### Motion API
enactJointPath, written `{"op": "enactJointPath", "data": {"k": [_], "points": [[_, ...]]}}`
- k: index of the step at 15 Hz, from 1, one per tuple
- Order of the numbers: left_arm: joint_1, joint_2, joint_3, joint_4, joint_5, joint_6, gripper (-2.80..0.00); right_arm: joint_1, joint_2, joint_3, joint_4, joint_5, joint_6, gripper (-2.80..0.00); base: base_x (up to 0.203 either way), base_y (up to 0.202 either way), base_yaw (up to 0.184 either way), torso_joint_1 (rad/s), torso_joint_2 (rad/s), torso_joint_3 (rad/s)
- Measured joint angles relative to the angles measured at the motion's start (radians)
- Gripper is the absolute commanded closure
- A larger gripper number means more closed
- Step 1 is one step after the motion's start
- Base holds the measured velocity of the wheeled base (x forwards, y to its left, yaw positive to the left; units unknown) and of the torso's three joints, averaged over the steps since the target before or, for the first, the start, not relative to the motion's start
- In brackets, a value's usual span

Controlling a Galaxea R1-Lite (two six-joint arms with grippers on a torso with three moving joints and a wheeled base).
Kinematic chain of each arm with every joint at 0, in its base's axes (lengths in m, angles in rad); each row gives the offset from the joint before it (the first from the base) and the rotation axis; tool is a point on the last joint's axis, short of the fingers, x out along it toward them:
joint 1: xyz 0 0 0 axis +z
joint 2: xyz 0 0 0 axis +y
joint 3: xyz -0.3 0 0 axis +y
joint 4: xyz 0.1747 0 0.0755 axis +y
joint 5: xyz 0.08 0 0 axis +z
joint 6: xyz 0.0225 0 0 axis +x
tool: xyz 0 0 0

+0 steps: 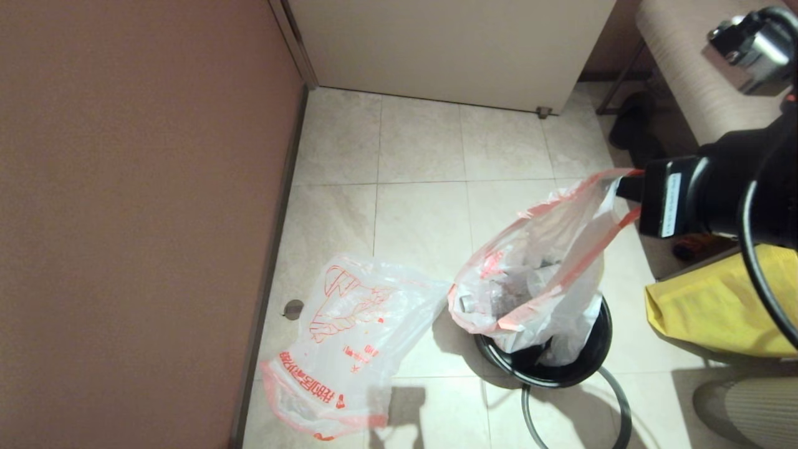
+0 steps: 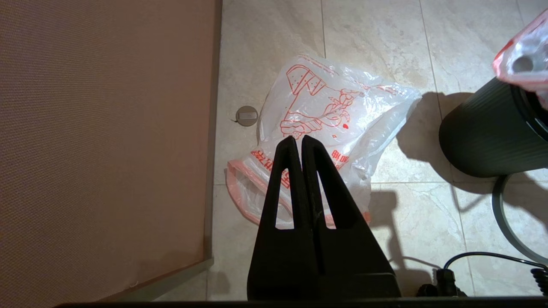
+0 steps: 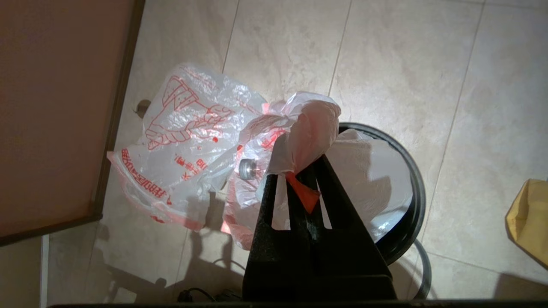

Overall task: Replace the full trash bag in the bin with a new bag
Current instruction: Place the trash bag on the floor

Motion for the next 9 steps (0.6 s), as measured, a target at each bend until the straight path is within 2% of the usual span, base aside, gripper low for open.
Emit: {"op": "enactJointPath", "data": {"k": [5, 9], "points": [[0.000, 0.000, 0.000, 0.000, -0.001, 0.000, 0.00, -0.010, -0.082, -0.110, 0.034, -0.038, -0.023, 0.00, 0.000, 0.000, 0.000, 0.000, 0.00, 0.000], [0.000, 0.000, 0.000, 0.000, -0.001, 0.000, 0.00, -0.112, -0.085, -0.256, 0.033, -0.048, -0.088, 0.00, 0.000, 0.000, 0.000, 0.000, 0.00, 0.000]]}}
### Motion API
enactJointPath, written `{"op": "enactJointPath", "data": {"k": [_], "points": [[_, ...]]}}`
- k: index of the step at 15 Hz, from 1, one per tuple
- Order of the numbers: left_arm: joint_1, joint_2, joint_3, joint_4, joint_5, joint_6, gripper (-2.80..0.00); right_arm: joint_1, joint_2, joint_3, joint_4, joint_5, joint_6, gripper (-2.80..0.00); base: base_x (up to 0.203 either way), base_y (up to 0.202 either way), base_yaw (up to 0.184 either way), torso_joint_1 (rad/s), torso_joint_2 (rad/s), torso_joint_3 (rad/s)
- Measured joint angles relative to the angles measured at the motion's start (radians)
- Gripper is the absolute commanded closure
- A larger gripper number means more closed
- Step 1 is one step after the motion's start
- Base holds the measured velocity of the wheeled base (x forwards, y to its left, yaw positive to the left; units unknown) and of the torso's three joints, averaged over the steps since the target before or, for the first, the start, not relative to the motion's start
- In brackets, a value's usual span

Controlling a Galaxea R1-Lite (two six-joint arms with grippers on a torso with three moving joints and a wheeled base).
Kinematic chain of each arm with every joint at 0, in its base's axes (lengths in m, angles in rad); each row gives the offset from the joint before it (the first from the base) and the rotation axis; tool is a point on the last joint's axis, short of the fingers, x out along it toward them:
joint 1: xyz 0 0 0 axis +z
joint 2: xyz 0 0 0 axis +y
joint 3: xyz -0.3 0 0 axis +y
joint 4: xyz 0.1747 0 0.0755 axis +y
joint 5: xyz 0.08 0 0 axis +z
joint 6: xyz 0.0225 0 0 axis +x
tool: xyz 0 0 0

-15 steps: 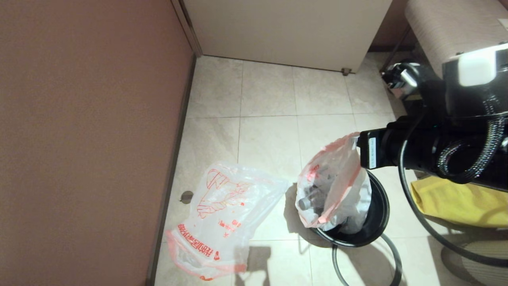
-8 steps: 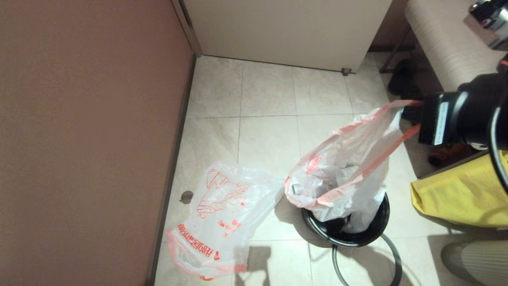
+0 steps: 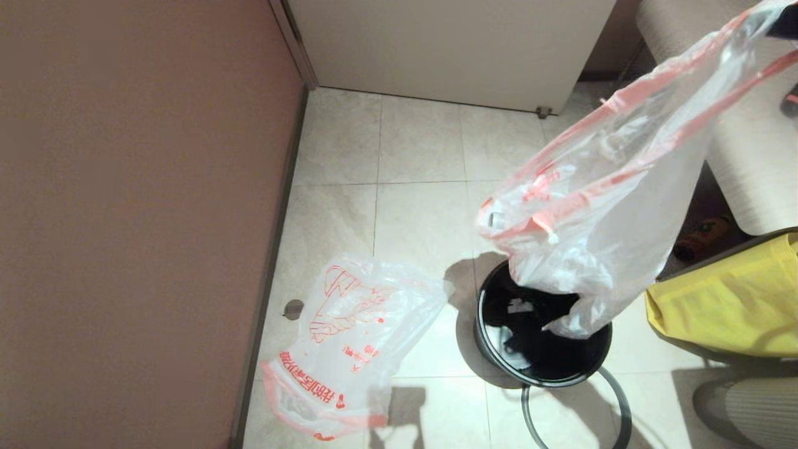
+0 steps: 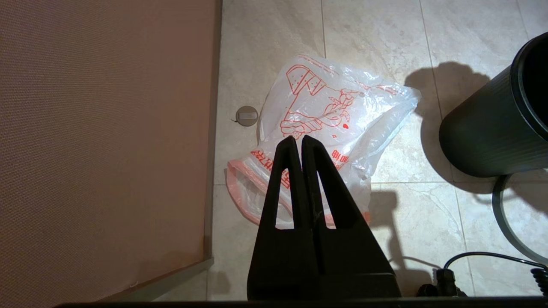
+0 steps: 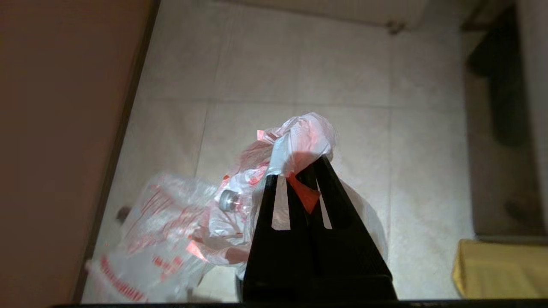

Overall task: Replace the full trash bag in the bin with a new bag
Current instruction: Place the trash bag on the floor

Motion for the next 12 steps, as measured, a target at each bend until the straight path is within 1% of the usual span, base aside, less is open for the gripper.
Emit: {"op": "enactJointPath", "data": {"k": [2, 4, 6, 9, 12], "points": [[0.000, 0.000, 0.000, 0.000, 0.000, 0.000, 0.00, -0.088, 0.019, -0.073, -0.002, -0.010, -0.033, 0.00, 0.000, 0.000, 0.000, 0.000, 0.00, 0.000], [0.000, 0.000, 0.000, -0.001, 0.000, 0.000, 0.00, -0.162, 0.044, -0.143, -0.003, -0.014, -0.045, 0.00, 0.000, 0.000, 0.000, 0.000, 0.00, 0.000], [0.000, 0.000, 0.000, 0.000, 0.000, 0.000, 0.00, -0.199, 0.070, -0.171, -0.009, -0.017, -0.047, 0.00, 0.000, 0.000, 0.000, 0.000, 0.00, 0.000], [0.000, 0.000, 0.000, 0.000, 0.000, 0.000, 0.00, -0.229, 0.107, -0.182, -0.020, -0.019, -0.047, 0.00, 0.000, 0.000, 0.000, 0.000, 0.00, 0.000], [0.000, 0.000, 0.000, 0.000, 0.000, 0.000, 0.00, -0.294, 0.177, -0.176, -0.057, -0.014, -0.042, 0.00, 0.000, 0.000, 0.000, 0.000, 0.00, 0.000]]}}
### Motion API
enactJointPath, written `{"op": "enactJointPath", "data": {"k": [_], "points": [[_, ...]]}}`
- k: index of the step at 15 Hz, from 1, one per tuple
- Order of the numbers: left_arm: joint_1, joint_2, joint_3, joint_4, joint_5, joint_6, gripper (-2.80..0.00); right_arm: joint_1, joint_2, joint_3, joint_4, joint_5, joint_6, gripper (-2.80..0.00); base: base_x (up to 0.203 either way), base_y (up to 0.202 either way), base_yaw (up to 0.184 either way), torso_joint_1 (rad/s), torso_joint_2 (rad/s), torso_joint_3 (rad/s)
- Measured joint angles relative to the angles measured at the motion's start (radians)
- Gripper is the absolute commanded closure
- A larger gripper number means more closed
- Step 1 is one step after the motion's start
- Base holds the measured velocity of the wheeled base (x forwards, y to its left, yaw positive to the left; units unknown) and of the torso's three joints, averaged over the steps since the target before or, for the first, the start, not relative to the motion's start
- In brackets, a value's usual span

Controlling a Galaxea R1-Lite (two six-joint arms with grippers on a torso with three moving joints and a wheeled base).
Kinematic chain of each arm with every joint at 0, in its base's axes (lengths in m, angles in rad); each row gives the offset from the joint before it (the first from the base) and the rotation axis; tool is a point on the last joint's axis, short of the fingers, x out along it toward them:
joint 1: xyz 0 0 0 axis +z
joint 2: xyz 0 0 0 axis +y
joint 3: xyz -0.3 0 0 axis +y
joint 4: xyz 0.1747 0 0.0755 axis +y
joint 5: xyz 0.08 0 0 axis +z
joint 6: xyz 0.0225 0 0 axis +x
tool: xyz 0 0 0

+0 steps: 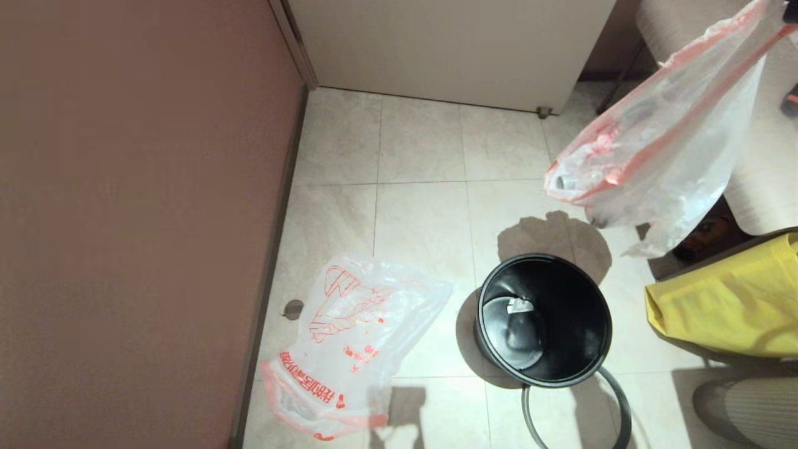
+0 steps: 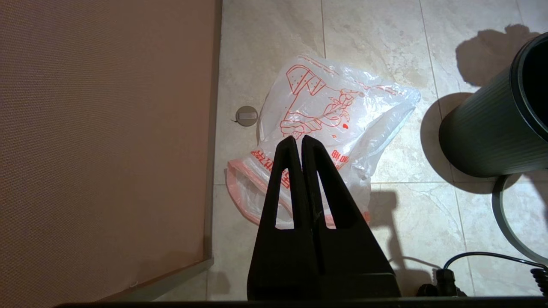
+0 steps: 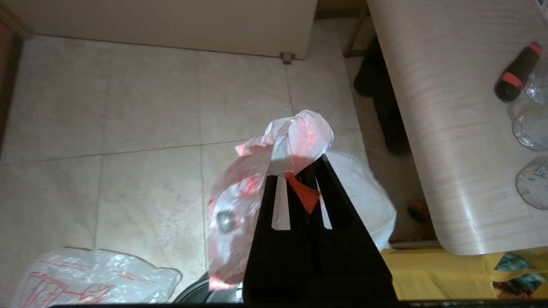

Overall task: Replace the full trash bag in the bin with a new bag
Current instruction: Place the trash bag on the floor

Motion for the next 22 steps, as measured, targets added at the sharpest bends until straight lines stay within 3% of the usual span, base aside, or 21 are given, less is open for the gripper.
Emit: {"op": "enactJointPath", "data": {"k": [6, 11, 12, 17, 22], "points": [[0.000, 0.000, 0.000, 0.000, 0.000, 0.000, 0.00, -0.120, 0.277, -0.019, -0.184, 0.013, -0.033, 0.00, 0.000, 0.000, 0.000, 0.000, 0.00, 0.000], [0.000, 0.000, 0.000, 0.000, 0.000, 0.000, 0.00, -0.216, 0.552, -0.210, -0.290, 0.029, -0.119, 0.00, 0.000, 0.000, 0.000, 0.000, 0.00, 0.000], [0.000, 0.000, 0.000, 0.000, 0.000, 0.000, 0.00, -0.230, 0.595, -0.228, -0.298, 0.033, -0.129, -2.80, 0.000, 0.000, 0.000, 0.000, 0.00, 0.000], [0.000, 0.000, 0.000, 0.000, 0.000, 0.000, 0.00, -0.280, 0.754, -0.254, -0.329, 0.039, -0.166, -2.80, 0.000, 0.000, 0.000, 0.000, 0.00, 0.000], [0.000, 0.000, 0.000, 0.000, 0.000, 0.000, 0.00, -0.290, 0.701, -0.211, -0.233, 0.038, -0.181, -2.80, 0.000, 0.000, 0.000, 0.000, 0.00, 0.000]]}}
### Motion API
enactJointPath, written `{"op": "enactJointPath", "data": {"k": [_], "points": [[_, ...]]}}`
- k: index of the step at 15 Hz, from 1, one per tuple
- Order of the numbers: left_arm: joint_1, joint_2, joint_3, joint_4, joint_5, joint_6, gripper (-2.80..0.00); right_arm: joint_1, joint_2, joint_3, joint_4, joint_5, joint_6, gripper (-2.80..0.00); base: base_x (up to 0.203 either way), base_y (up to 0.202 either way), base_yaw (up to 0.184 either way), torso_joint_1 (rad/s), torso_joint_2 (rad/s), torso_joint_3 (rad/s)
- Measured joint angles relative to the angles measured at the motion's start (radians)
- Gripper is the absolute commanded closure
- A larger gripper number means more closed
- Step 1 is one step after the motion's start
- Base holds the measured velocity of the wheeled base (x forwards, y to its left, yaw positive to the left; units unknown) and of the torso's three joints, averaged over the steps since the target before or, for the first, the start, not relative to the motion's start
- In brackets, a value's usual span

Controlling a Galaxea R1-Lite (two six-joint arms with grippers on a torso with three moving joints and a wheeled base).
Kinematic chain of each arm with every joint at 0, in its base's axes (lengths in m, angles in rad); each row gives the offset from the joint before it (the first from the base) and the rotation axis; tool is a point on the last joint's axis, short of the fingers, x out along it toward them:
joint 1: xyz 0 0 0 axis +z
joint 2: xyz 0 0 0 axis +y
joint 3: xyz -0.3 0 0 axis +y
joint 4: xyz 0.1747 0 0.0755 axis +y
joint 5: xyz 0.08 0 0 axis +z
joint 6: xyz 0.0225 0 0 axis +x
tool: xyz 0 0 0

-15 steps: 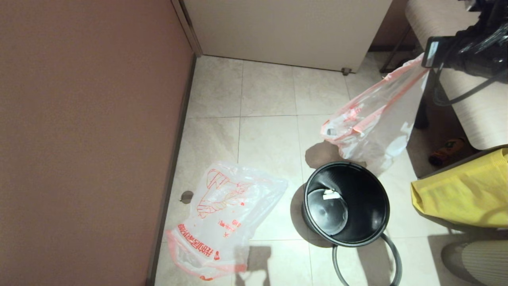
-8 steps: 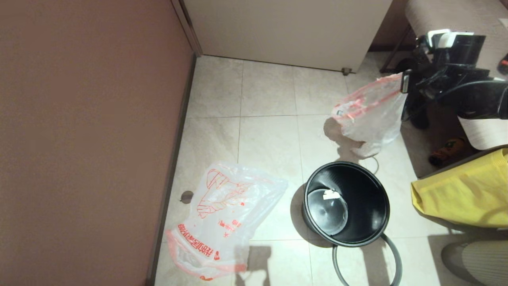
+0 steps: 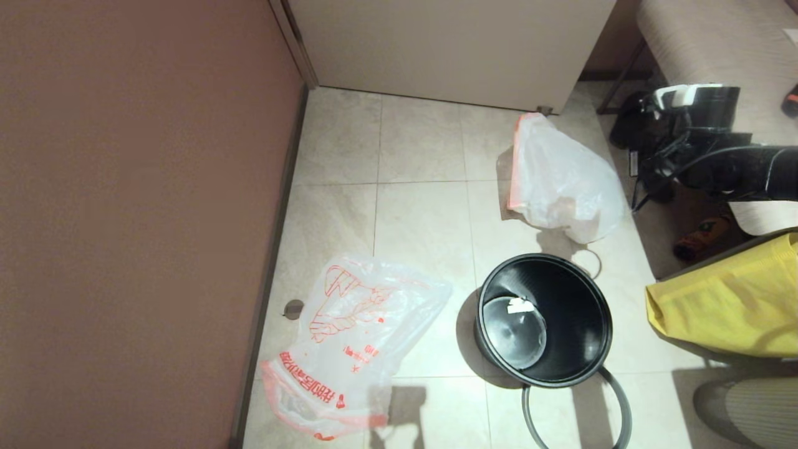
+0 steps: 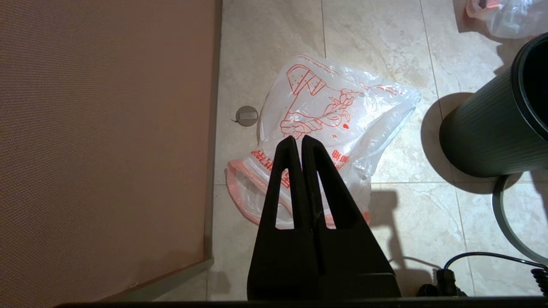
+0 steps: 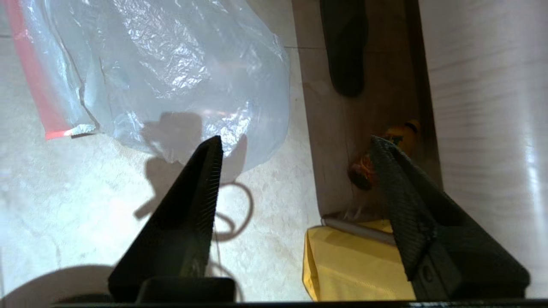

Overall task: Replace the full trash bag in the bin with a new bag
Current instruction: Pick up a new trash bag

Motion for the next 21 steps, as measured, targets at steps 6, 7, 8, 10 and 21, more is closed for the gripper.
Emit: {"op": "enactJointPath", "data": {"k": [6, 7, 8, 10, 21], "points": [[0.000, 0.000, 0.000, 0.000, 0.000, 0.000, 0.00, 0.040, -0.303, 0.401, 0.158, 0.006, 0.126, 0.00, 0.000, 0.000, 0.000, 0.000, 0.00, 0.000], [0.000, 0.000, 0.000, 0.000, -0.001, 0.000, 0.00, 0.053, -0.360, 0.479, 0.184, 0.007, 0.161, 0.00, 0.000, 0.000, 0.000, 0.000, 0.00, 0.000], [0.000, 0.000, 0.000, 0.000, 0.000, 0.000, 0.00, 0.068, -0.419, 0.553, 0.211, 0.007, 0.199, 0.00, 0.000, 0.000, 0.000, 0.000, 0.00, 0.000], [0.000, 0.000, 0.000, 0.000, 0.000, 0.000, 0.00, 0.093, -0.519, 0.683, 0.272, 0.015, 0.268, 0.00, 0.000, 0.000, 0.000, 0.000, 0.00, 0.000], [0.000, 0.000, 0.000, 0.000, 0.000, 0.000, 0.00, 0.252, -0.840, 1.184, 0.267, 0.101, 0.665, 0.00, 0.000, 0.000, 0.000, 0.000, 0.00, 0.000]]}}
